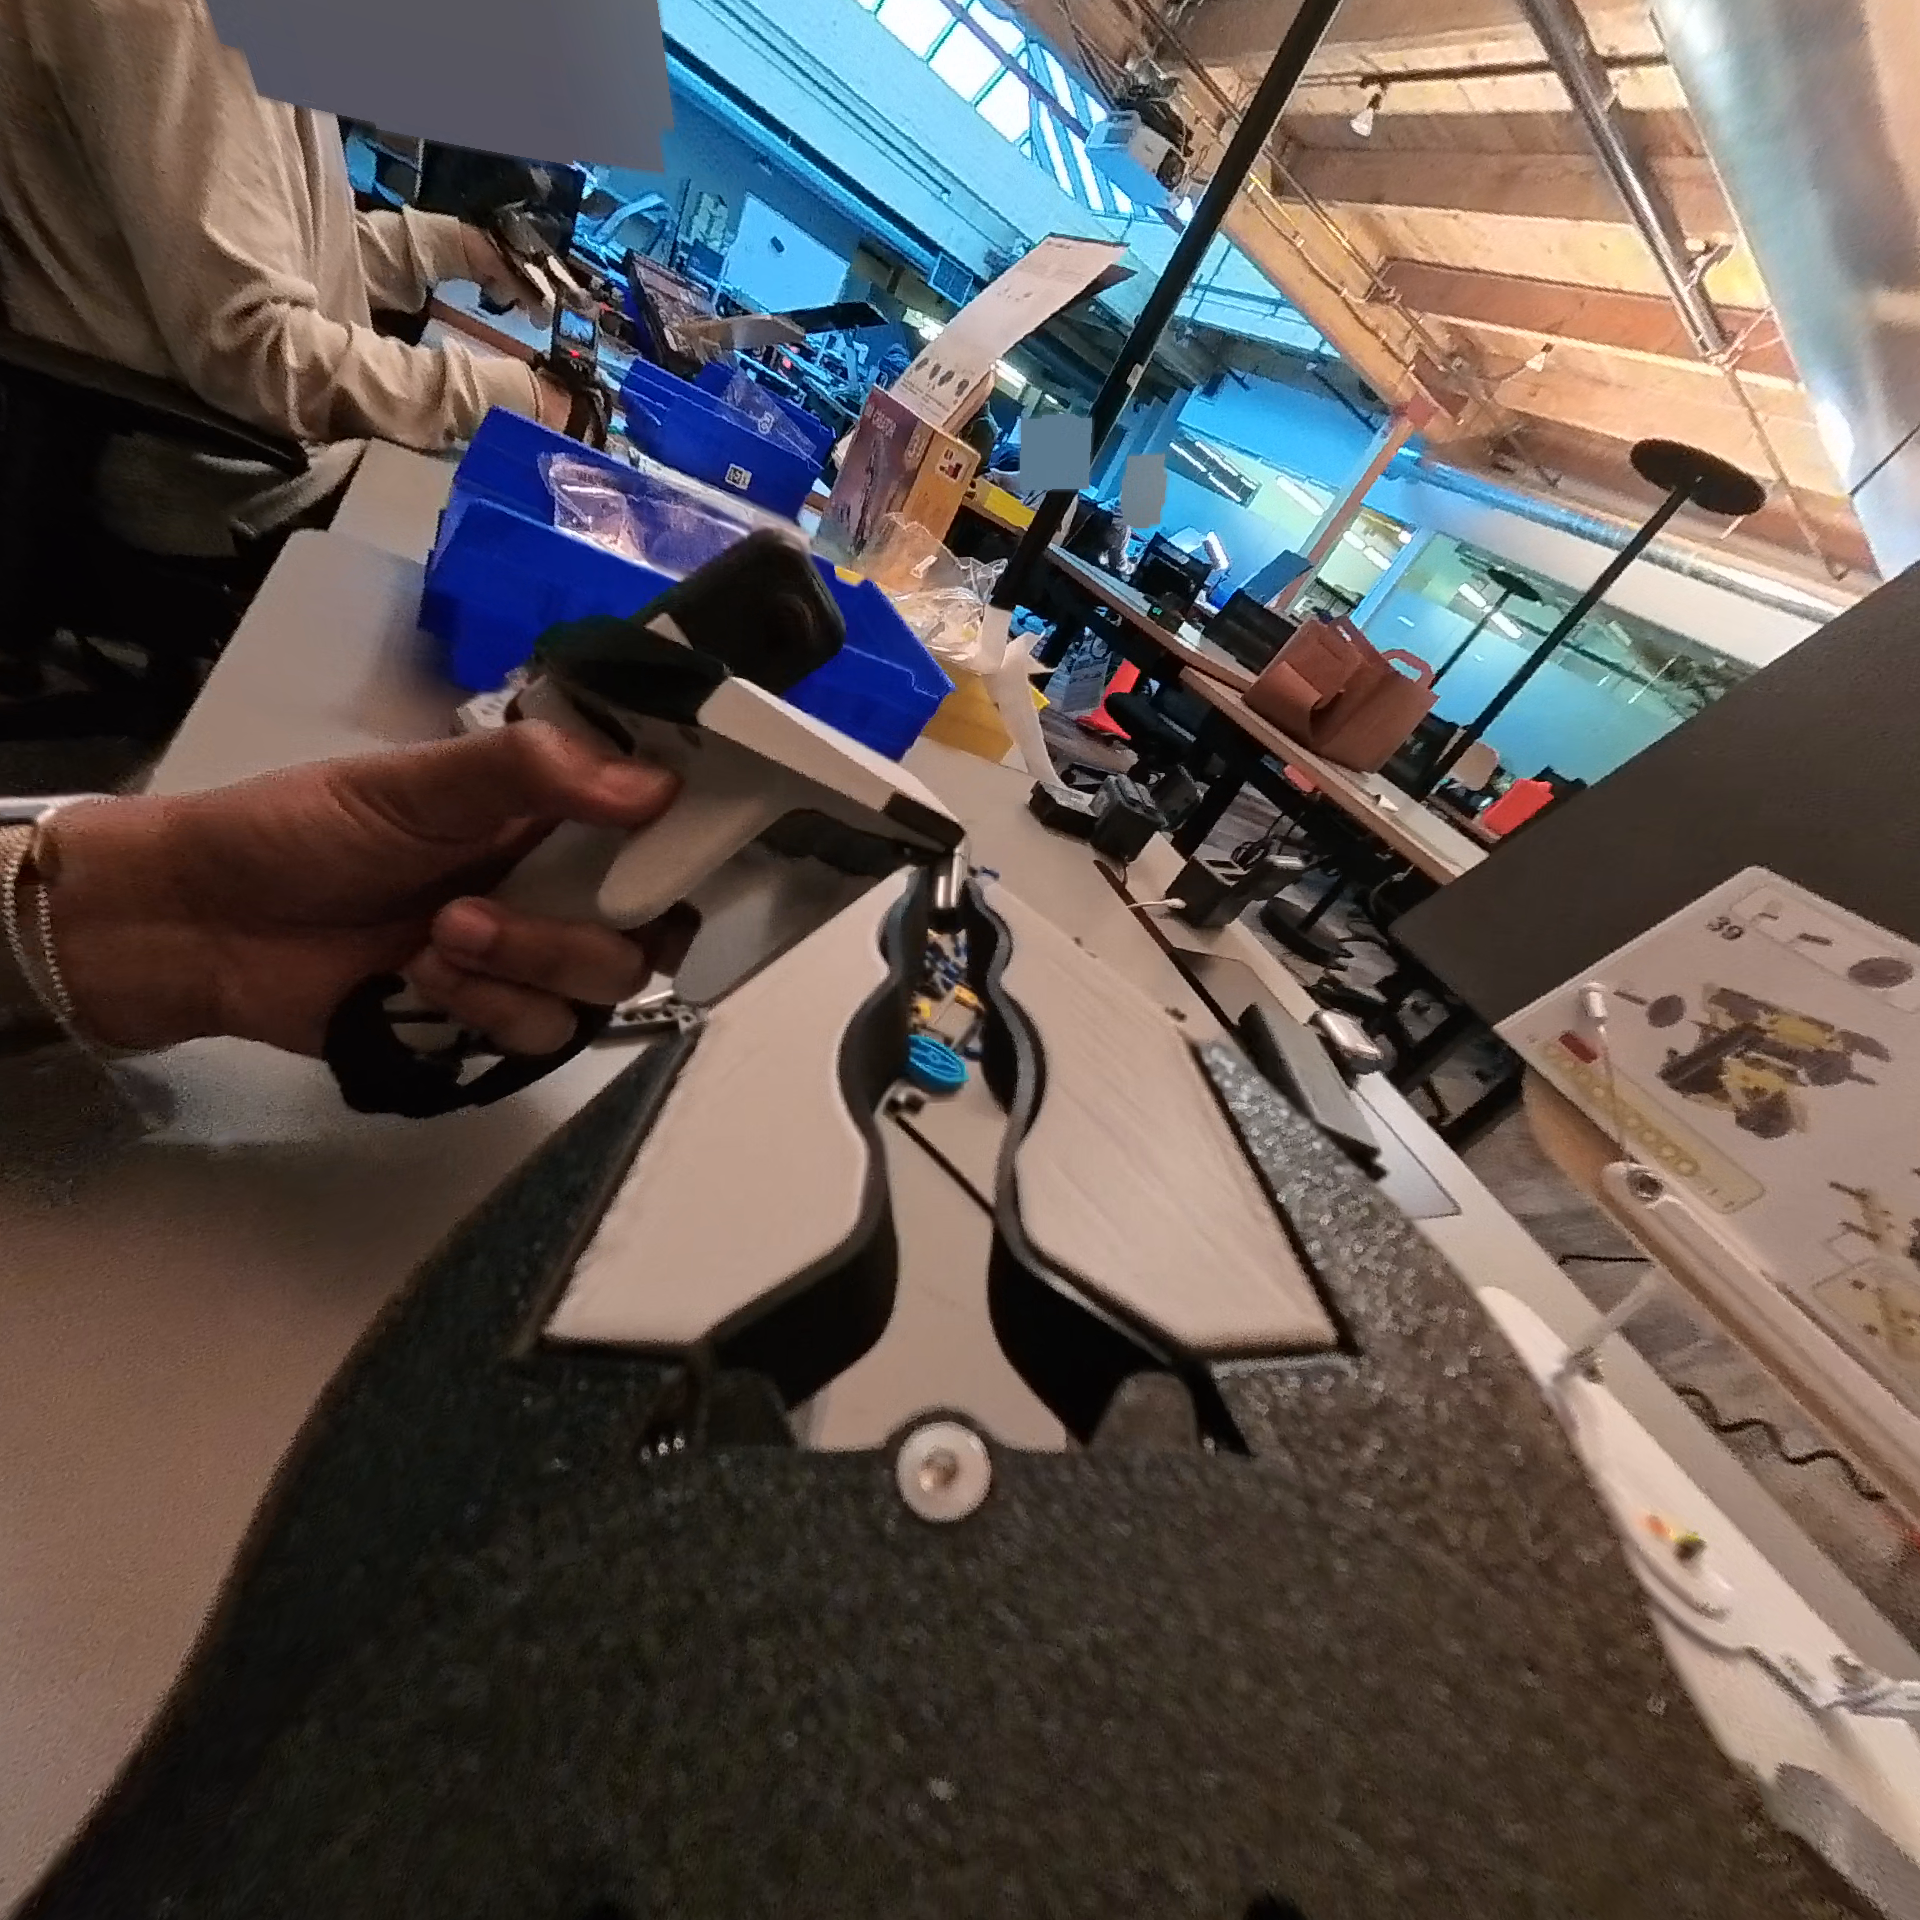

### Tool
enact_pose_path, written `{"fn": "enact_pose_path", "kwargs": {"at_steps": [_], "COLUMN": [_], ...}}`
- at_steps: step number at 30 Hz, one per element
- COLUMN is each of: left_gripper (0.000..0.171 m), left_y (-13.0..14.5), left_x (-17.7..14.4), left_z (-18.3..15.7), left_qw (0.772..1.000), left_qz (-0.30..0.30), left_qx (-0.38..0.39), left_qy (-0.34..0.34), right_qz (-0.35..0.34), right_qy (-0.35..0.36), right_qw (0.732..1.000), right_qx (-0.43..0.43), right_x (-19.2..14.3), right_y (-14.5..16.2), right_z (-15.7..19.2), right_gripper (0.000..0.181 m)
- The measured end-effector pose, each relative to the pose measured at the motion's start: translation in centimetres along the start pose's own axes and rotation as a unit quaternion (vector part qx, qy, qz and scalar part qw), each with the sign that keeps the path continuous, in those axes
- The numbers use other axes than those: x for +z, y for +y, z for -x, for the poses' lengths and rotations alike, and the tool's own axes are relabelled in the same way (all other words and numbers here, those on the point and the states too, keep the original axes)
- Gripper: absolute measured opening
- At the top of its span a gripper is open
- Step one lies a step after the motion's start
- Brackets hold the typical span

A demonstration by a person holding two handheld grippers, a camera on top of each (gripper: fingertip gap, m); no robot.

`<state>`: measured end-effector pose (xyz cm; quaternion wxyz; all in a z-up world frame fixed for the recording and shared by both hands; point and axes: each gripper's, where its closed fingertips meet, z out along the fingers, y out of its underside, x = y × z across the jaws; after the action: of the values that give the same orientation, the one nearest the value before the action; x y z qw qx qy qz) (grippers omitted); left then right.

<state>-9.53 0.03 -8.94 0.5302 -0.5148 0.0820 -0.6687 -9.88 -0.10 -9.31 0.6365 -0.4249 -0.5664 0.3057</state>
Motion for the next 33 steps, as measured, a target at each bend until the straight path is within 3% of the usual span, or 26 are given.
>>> {"fn": "enact_pose_path", "kwargs": {"at_steps": [1, 2, 3, 4, 5, 6, 8, 12, 17, 20, 22, 30, 33], "left_gripper": [0.004, 0.005, 0.005, 0.006, 0.006, 0.006, 0.006, 0.007, 0.007, 0.007, 0.007, 0.007, 0.027], "left_y": [-1.8, -5.2, -7.3, -7.8, -8.5, -9.0, -8.0, -5.0, -3.8, -3.5, -3.6, -3.8, -4.6], "left_x": [-0.9, -3.9, -7.2, -9.6, -11.1, -11.1, -9.3, -8.6, -14.4, -17.5, -18.6, -19.4, -19.5], "left_z": [-0.1, -0.6, -0.2, 1.2, 1.0, -0.3, -0.3, 4.2, 10.2, 11.9, 12.6, 14.0, 13.4], "left_qw": [0.999, 0.991, 0.986, 0.983, 0.976, 0.978, 0.976, 0.947, 0.855, 0.796, 0.768, 0.769, 0.769], "left_qz": [-0.048, -0.133, -0.166, -0.145, -0.147, -0.15, -0.091, 0.023, 0.109, 0.156, 0.171, 0.153, 0.131], "left_qx": [0.004, -0.02, -0.016, 0.042, 0.069, 0.071, 0.111, 0.124, 0.133, 0.142, 0.157, 0.147, 0.159], "left_qy": [-0.01, 0.003, -0.017, -0.108, -0.142, -0.126, -0.165, -0.296, -0.489, -0.568, -0.597, -0.603, -0.606], "right_qz": [-0.011, -0.025, -0.039, -0.048, -0.05, -0.049, -0.047, -0.036, -0.048, -0.042, -0.038, -0.028, -0.022], "right_qy": [-0.004, -0.001, 0.004, 0.011, 0.017, 0.015, 0.011, 0.012, 0.007, 0.002, -0.002, -0.002, -0.003], "right_qw": [1.0, 0.999, 0.997, 0.994, 0.992, 0.992, 0.994, 0.998, 0.997, 0.998, 0.998, 0.999, 0.999], "right_qx": [0.011, 0.037, 0.073, 0.1, 0.111, 0.112, 0.094, 0.059, 0.065, 0.055, 0.05, 0.037, 0.04], "right_x": [-0.4, -1.3, -2.1, -2.7, -2.8, -2.6, -2.0, -1.8, -2.1, -1.8, -1.5, -0.8, -0.6], "right_y": [-0.4, -0.9, -1.2, -1.1, -0.8, -0.8, -1.1, -0.8, -0.7, -0.5, -0.3, 0.2, 0.5], "right_z": [-0.1, -0.8, -1.7, -2.4, -2.7, -2.4, -1.6, -0.9, -0.9, -0.4, 0.0, 0.7, 0.8], "right_gripper": [0.004, 0.005, 0.004, 0.004, 0.004, 0.004, 0.004, 0.005, 0.005, 0.005, 0.006, 0.006, 0.006]}}
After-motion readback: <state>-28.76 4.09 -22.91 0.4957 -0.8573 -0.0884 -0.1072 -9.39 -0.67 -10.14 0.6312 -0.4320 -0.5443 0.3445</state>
